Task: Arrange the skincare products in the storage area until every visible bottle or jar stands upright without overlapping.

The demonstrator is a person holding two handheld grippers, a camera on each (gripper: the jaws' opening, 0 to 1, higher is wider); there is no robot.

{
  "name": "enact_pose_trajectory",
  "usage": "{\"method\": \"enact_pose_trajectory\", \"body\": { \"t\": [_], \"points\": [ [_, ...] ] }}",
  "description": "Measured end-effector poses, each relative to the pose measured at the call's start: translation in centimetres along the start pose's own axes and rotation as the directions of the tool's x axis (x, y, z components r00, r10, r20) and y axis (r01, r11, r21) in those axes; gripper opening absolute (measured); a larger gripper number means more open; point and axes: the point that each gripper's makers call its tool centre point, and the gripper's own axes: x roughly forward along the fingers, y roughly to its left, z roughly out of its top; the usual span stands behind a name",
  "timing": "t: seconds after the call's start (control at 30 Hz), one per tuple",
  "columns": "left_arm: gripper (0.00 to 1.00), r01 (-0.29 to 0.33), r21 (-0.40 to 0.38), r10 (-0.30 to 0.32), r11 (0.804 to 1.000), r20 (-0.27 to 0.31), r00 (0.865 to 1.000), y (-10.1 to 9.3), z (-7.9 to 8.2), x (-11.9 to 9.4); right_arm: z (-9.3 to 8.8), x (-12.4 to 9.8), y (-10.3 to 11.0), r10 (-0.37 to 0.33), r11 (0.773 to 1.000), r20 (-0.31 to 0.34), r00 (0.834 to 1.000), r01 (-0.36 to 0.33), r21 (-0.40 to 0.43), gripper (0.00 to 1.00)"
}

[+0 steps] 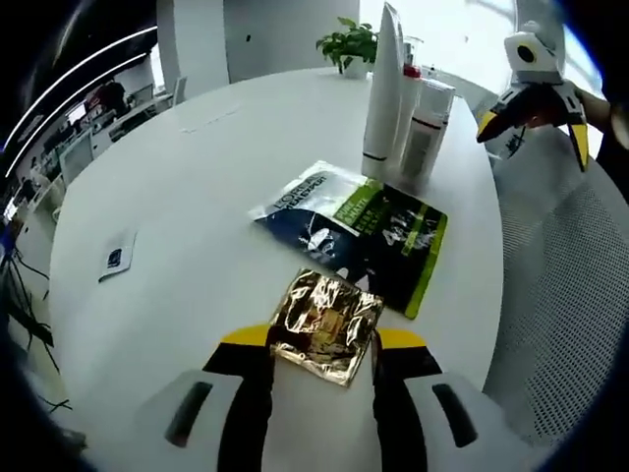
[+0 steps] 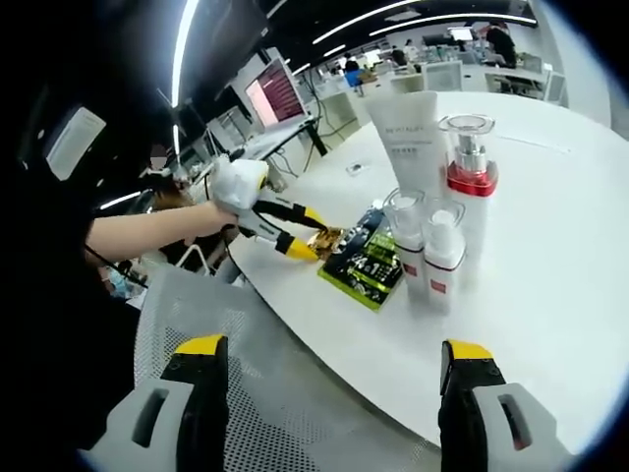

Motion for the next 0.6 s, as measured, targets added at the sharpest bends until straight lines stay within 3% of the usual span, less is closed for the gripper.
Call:
{"method": "enact_pose_trajectory", "body": {
  "t": [0.6],
  "points": [
    [0.37,0.072,0.083,-0.069,0.994,-0.039,0.997,5.2,2.3,1.6,0.2,0.3,-0.5,0.001,1.000,-0.001,1.000,-0.001,0.025,0.95]
  ]
}}
